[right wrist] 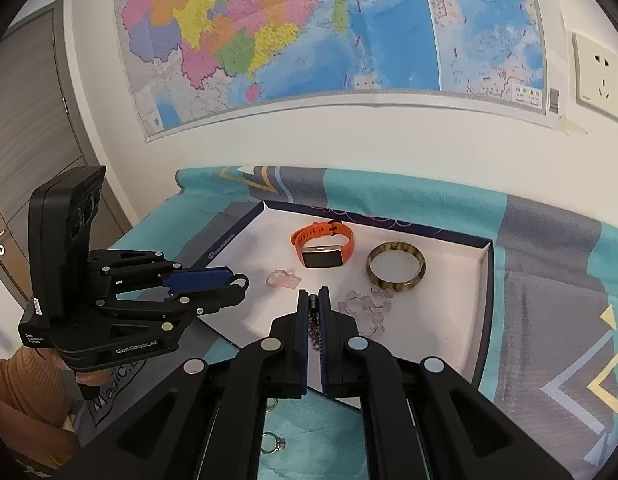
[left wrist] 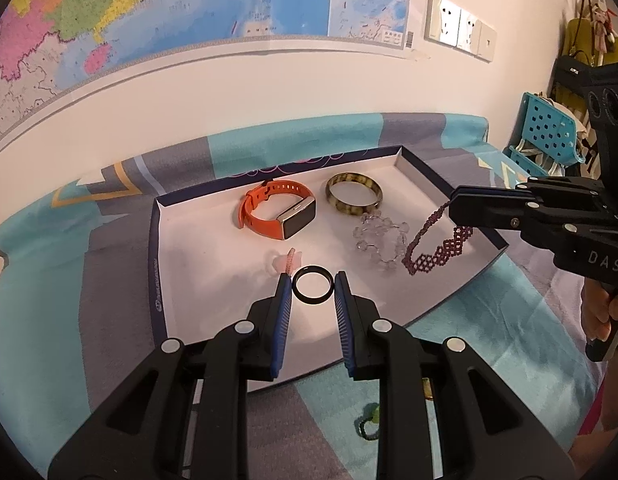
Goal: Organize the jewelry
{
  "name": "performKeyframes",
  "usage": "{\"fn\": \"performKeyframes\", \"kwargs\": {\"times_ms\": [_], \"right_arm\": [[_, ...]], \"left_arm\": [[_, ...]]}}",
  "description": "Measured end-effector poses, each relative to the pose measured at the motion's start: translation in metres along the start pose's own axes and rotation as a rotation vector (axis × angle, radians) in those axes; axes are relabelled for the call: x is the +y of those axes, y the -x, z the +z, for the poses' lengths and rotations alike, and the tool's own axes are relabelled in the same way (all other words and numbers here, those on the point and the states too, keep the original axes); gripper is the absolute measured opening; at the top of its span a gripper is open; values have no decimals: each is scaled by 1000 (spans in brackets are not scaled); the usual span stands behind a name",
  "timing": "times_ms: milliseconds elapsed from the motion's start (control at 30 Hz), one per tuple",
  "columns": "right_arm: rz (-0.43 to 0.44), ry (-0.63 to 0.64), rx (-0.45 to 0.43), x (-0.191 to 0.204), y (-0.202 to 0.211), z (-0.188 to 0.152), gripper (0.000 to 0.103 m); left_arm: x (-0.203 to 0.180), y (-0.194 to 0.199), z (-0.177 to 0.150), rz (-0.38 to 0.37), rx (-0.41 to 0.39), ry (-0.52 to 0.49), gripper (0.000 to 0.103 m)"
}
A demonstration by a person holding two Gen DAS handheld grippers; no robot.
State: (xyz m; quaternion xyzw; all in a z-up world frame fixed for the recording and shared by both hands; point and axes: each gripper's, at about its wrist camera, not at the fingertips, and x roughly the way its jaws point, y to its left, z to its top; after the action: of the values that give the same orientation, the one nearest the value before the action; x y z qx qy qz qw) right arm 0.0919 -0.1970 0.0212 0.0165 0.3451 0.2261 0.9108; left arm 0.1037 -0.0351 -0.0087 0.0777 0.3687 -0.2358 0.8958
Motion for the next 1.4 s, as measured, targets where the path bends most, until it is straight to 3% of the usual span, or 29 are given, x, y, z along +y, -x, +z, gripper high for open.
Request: {"fn": "performKeyframes", "kwargs": {"times_ms": [1400], "right_arm": [[-63, -80, 89, -33, -63, -1, 3]], "left_arm": [[10, -60, 8, 26, 134, 63, 23]]}}
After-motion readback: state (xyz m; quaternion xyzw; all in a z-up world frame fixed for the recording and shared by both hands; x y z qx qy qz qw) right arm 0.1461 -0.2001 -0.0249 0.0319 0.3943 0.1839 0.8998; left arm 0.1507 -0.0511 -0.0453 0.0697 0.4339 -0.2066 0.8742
